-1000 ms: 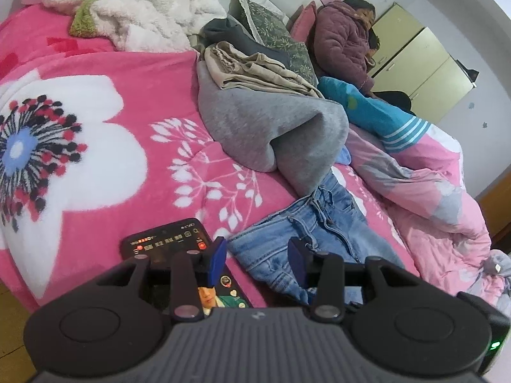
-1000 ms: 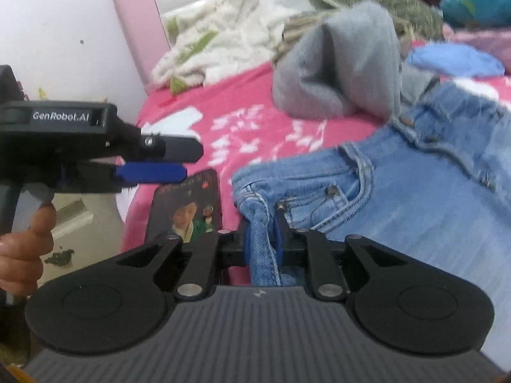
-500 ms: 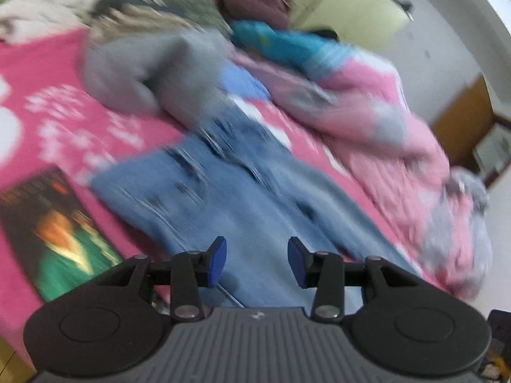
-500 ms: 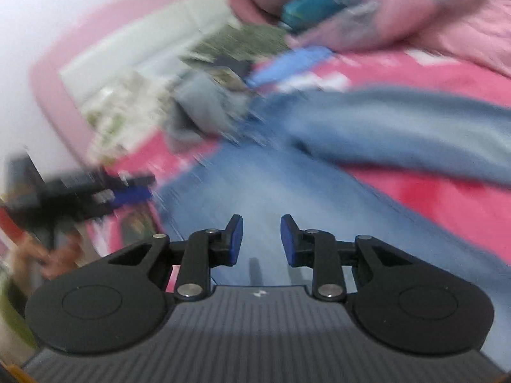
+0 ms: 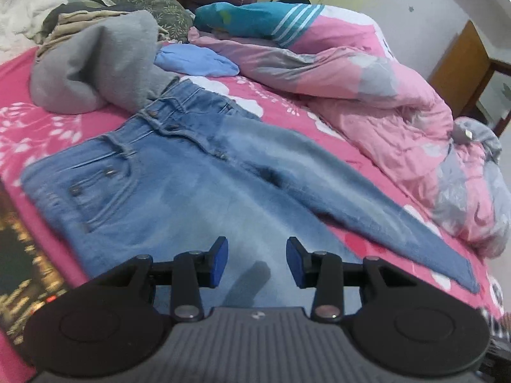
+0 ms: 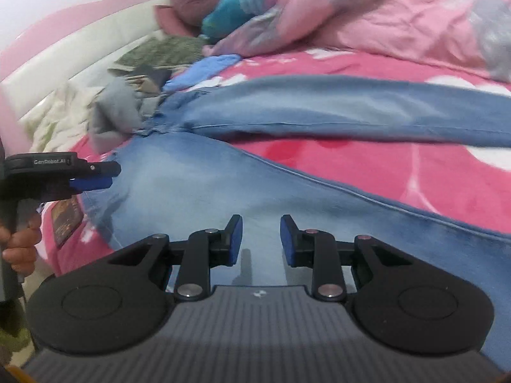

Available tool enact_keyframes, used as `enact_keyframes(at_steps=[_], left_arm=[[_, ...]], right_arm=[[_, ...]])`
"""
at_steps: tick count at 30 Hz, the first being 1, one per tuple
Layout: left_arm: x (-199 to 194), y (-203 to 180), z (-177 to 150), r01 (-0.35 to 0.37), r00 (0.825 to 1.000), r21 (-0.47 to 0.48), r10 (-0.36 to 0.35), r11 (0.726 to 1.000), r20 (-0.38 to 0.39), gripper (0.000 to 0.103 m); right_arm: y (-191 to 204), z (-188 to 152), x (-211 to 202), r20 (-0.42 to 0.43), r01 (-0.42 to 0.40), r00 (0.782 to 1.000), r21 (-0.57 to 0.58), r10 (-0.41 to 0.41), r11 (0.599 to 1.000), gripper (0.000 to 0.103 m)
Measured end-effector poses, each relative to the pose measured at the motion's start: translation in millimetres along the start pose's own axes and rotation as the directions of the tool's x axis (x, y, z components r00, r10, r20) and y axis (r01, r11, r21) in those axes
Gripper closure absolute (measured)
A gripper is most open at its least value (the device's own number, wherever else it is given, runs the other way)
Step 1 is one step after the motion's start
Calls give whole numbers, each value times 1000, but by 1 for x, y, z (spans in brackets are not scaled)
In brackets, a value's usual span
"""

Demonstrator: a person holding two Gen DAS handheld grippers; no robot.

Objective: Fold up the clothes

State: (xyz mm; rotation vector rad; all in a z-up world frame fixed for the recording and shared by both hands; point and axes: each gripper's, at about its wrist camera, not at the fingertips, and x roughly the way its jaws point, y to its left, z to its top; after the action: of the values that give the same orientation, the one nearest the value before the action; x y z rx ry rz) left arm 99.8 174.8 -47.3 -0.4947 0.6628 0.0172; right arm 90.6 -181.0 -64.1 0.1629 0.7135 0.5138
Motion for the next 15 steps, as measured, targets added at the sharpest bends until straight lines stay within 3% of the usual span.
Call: enact_keyframes(at_steps=[3,6,8,9,11,15], left_arm=[[25,-5,13,23,999,-42,-22,999,32,63],[53,-9,27,58,996,-74,-53,996,65,63],[73,-10,39,79,994,-79,-72,994,88,62],[84,-8,44,86,993,-89,-78,992,93,62],[106,-1,50,91,994,-109,-82,990,76,62],[136,10,45,81,997,-114,-79,990,21,64]], right_arm=[[-6,31,-12,47,-42,998,-11,42,999,76],[-5,83,-8,83,-127,988,-49,131,991,62],[3,124,9,76,-204,974,-93,212,974,46],[9,144,24,57,-248,965,-112,256,962,42],[24,186,65,-1,-334,941,-145,338,931,24],[54,246,175,-131,-412,910,-195,393,890,18]])
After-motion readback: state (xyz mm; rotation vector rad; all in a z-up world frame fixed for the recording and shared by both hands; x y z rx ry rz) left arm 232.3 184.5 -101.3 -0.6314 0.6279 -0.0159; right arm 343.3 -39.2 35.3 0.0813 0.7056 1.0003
